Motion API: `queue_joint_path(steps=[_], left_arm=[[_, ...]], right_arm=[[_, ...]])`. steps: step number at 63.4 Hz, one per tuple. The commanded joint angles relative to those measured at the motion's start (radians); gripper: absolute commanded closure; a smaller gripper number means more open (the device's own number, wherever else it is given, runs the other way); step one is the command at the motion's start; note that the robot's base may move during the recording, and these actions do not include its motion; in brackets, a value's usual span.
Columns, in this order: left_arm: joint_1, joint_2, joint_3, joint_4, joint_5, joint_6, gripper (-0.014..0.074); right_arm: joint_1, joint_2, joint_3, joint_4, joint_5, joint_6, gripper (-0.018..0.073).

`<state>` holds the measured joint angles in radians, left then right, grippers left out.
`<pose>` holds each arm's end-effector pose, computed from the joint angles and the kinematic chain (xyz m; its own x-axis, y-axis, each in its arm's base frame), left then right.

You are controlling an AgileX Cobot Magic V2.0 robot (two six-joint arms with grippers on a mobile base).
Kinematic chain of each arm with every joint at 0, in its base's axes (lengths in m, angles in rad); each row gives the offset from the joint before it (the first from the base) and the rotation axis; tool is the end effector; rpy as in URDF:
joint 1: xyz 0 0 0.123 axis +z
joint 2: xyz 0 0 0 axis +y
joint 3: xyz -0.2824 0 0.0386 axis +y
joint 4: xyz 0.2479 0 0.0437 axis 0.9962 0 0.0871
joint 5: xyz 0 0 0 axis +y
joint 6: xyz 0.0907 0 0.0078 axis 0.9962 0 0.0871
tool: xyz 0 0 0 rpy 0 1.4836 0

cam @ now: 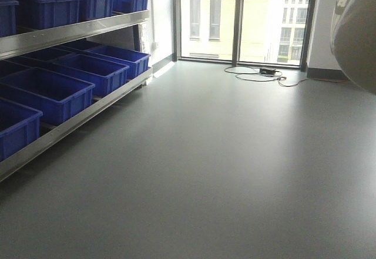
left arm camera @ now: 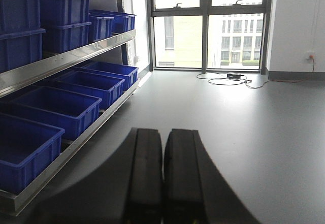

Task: Move white bin to right shelf second layer
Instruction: 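Turn toward the shelf by the windows, keeping the bin in the right gripper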

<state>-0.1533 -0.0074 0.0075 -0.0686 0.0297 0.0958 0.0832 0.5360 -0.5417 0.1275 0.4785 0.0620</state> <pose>0.0554 -0.0088 0.2083 0.0610 0.0181 -0.9980 0.1531 0.9878 0.0273 0.1080 0.0144 0.3115 -0.3900 0.1422 -0.9098 -0.0702 0.9805 0.1833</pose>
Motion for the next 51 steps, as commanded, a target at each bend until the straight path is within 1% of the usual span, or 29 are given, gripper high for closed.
queue_joint_path(steps=[1,51], left_arm=[[-0.003,-0.015,0.033,-0.003,-0.091,-0.007,0.0512],[-0.003,-0.015,0.033,-0.003,-0.091,-0.007,0.0512]], right_arm=[[-0.007,0.001,-0.032,0.008,-0.099,-0.008,0.0503],[-0.007,0.001,-0.032,0.008,-0.099,-0.008,0.0503]])
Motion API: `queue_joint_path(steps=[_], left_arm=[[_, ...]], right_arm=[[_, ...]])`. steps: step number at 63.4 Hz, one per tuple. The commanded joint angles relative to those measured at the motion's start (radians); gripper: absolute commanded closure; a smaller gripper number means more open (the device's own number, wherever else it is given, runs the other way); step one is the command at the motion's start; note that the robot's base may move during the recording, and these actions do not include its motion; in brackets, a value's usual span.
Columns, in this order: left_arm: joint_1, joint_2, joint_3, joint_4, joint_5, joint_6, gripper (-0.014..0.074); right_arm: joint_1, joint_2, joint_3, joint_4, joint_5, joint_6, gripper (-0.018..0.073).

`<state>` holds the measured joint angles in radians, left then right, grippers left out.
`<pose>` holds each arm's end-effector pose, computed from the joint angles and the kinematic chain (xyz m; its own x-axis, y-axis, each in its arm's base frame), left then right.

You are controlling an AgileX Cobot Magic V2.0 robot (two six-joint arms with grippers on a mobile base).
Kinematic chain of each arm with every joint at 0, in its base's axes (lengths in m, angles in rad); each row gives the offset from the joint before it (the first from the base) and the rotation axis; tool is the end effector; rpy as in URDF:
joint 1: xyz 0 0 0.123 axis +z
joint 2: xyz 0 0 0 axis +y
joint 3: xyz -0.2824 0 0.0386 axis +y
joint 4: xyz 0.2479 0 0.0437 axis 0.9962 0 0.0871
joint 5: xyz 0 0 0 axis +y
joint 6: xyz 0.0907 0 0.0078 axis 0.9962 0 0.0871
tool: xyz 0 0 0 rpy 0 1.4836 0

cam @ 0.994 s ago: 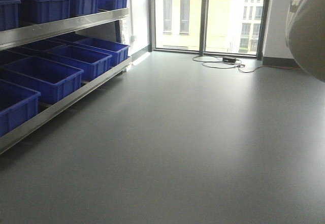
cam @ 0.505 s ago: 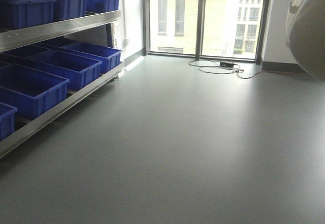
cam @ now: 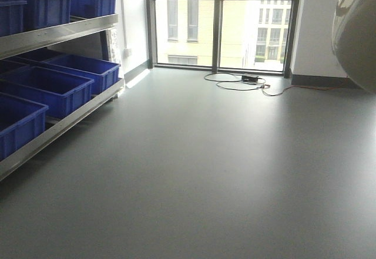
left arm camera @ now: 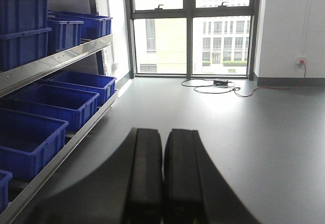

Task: Move white bin to right shelf second layer
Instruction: 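Turn toward the shelf by the windows, keeping the bin in the right gripper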

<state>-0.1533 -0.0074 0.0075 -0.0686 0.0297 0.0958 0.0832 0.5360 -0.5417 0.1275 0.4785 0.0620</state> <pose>0.0554 -0.0088 0.2083 0.0610 0.0181 -0.9980 0.1531 0.9878 0.0273 0.1080 0.0144 0.3115 -0.3900 0.1422 -0.9098 -0.0702 0.9805 0.1833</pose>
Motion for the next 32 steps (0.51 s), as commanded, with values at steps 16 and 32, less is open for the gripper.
queue_joint_path(steps=[16,32], left_arm=[[-0.003,-0.015,0.033,-0.003,-0.091,-0.007,0.0512],[-0.003,-0.015,0.033,-0.003,-0.091,-0.007,0.0512]], right_arm=[[-0.007,0.001,-0.032,0.008,-0.099,-0.008,0.0503],[-0.007,0.001,-0.032,0.008,-0.099,-0.008,0.0503]])
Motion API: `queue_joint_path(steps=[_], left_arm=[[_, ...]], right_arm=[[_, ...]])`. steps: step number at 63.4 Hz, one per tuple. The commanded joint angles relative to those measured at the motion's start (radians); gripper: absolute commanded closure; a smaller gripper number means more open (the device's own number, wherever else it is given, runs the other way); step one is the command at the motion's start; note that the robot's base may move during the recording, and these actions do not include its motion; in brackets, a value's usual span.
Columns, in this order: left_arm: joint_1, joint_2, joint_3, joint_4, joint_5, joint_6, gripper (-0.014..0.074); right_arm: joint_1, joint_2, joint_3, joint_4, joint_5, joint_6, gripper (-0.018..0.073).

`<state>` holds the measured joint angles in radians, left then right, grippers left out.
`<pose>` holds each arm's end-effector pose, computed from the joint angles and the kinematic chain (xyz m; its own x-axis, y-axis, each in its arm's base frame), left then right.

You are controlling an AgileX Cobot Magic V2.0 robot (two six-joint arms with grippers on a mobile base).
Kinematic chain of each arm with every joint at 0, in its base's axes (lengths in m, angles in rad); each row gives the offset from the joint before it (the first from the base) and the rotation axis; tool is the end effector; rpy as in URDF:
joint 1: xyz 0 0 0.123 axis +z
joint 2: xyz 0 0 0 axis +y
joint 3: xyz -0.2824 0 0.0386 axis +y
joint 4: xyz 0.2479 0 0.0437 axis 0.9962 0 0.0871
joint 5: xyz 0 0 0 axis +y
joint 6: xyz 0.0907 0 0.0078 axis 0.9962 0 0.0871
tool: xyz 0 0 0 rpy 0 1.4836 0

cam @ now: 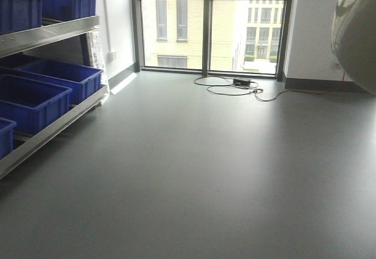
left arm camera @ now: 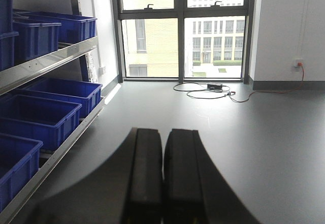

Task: Move white bin to right shelf second layer
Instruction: 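Turn toward the shelf by the windows, keeping the bin in the right gripper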

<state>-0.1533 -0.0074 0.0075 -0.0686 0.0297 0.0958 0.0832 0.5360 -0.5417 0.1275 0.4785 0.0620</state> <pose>0.0554 -0.0088 0.2083 0.0610 0.0181 -0.9980 0.1531 0.9878 0.0273 0.1080 0.0144 0.3115 -0.3900 0.1422 -0.9098 -0.0702 0.9805 0.1833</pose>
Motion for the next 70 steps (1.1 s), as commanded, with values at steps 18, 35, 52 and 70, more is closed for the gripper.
queue_joint_path(steps=[18,35,52,70], left_arm=[[-0.003,-0.015,0.033,-0.003,-0.091,-0.007,0.0512],[-0.003,-0.015,0.033,-0.003,-0.091,-0.007,0.0512],[-0.003,-0.015,0.033,-0.003,-0.091,-0.007,0.0512],[-0.003,-0.015,0.033,-0.003,-0.091,-0.007,0.0512]], right_arm=[[-0.007,0.001,-0.032,0.008,-0.099,-0.008,0.0503],[-0.007,0.001,-0.032,0.008,-0.099,-0.008,0.0503],[-0.007,0.001,-0.032,0.008,-0.099,-0.008,0.0503],[-0.007,0.001,-0.032,0.008,-0.098,-0.008,0.0503]])
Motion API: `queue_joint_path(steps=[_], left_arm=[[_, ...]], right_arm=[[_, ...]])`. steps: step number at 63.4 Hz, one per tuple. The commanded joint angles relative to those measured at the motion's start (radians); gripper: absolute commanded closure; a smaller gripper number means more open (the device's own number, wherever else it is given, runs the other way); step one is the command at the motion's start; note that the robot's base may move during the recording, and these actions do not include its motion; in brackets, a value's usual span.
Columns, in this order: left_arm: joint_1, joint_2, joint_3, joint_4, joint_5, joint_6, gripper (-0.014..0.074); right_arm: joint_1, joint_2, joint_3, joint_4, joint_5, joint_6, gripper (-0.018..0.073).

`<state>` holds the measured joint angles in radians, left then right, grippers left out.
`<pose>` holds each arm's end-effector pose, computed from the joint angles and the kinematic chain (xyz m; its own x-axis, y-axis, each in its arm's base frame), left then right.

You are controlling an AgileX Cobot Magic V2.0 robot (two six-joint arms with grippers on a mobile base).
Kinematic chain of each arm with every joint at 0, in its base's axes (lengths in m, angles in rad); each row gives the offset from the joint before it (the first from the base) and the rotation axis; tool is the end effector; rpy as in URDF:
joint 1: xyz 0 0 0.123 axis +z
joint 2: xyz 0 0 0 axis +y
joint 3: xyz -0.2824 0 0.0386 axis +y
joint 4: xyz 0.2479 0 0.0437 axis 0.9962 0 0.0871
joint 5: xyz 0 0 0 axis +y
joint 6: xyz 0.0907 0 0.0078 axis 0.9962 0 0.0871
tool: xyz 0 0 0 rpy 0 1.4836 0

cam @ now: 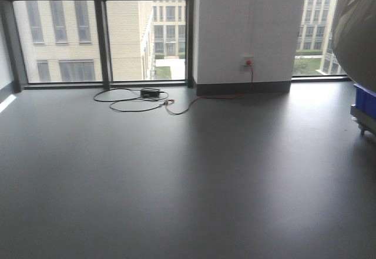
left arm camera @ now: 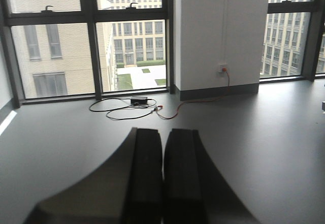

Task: Move white bin to right shelf second layer
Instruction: 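Turn toward the shelf by the windows, keeping the bin in the right gripper, then approach the roller shelf with blue crates, holding the bin in the right gripper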

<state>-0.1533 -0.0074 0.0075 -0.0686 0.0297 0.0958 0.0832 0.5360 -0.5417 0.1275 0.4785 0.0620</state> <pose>0.0554 -0.0088 0.2083 0.0610 0.0181 -0.9980 0.1531 0.9878 0.0273 0.1080 0.0144 0.3115 -0.3900 0.1422 -0.9098 -0.0702 0.9805 0.1833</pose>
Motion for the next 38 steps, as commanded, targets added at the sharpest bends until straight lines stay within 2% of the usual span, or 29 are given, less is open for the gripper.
queue_joint_path(steps=[1,38], left_arm=[[-0.003,-0.015,0.033,-0.003,-0.091,-0.007,0.0512],[-0.003,-0.015,0.033,-0.003,-0.091,-0.007,0.0512]], right_arm=[[-0.007,0.001,-0.032,0.008,-0.098,-0.008,0.0503],[-0.007,0.001,-0.032,0.008,-0.095,-0.008,0.0503]])
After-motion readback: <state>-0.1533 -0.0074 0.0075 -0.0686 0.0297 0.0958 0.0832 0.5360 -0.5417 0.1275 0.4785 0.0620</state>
